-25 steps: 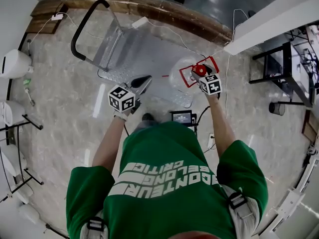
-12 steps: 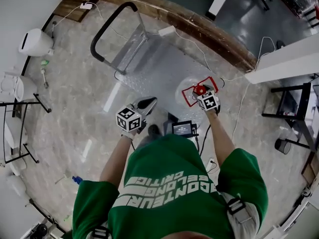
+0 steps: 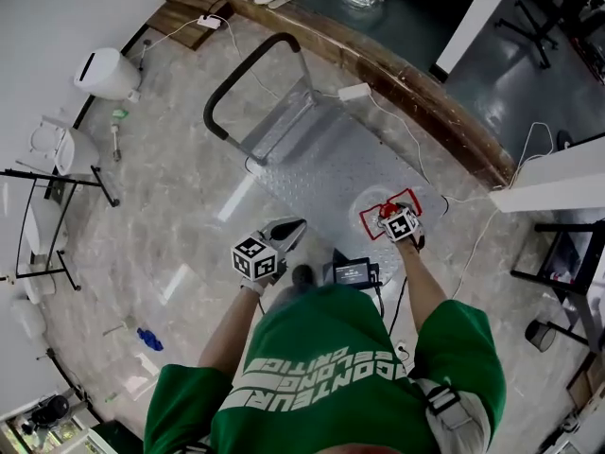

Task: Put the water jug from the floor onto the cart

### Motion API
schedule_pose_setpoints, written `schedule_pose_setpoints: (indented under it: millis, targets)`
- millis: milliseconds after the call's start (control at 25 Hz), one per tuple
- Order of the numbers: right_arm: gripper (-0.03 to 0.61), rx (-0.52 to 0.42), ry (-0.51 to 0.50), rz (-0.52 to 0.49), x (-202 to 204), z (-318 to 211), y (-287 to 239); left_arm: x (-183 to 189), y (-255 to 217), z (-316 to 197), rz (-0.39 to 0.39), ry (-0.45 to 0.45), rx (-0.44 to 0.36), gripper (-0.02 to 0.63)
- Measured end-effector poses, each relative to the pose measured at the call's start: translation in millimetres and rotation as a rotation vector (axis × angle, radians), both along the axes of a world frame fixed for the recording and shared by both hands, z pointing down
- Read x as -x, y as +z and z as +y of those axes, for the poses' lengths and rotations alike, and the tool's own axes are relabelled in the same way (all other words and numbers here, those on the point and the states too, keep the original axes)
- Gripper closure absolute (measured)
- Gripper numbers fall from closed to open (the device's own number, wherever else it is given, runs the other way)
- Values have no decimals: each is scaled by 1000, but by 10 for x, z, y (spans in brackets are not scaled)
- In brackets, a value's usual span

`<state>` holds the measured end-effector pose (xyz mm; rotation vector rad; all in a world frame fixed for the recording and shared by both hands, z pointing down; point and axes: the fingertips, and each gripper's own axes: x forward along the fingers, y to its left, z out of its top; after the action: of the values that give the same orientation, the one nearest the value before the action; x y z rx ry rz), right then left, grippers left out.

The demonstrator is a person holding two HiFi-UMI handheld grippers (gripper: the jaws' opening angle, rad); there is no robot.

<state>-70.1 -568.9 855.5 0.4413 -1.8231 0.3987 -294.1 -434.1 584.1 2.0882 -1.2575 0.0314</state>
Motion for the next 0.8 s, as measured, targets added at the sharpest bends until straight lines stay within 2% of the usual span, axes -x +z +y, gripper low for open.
schedule_pose_setpoints:
  millis: [400, 480, 600, 640, 800]
  targets:
    - [279, 33, -30, 135, 0, -142, 403, 150, 9, -13, 0, -60, 33, 608]
    - [279, 12, -47, 114, 74, -191, 448, 147, 10, -28, 0, -70, 39, 608]
    - [279, -3, -77, -10, 348, -217, 542, 168, 28, -34, 4, -91, 40, 607]
    - [279, 0, -83, -24, 403, -204, 546, 185, 31, -26, 7, -99, 41, 607]
    - [279, 10, -91, 9, 425, -125, 549, 254, -3, 13, 13, -115, 39, 607]
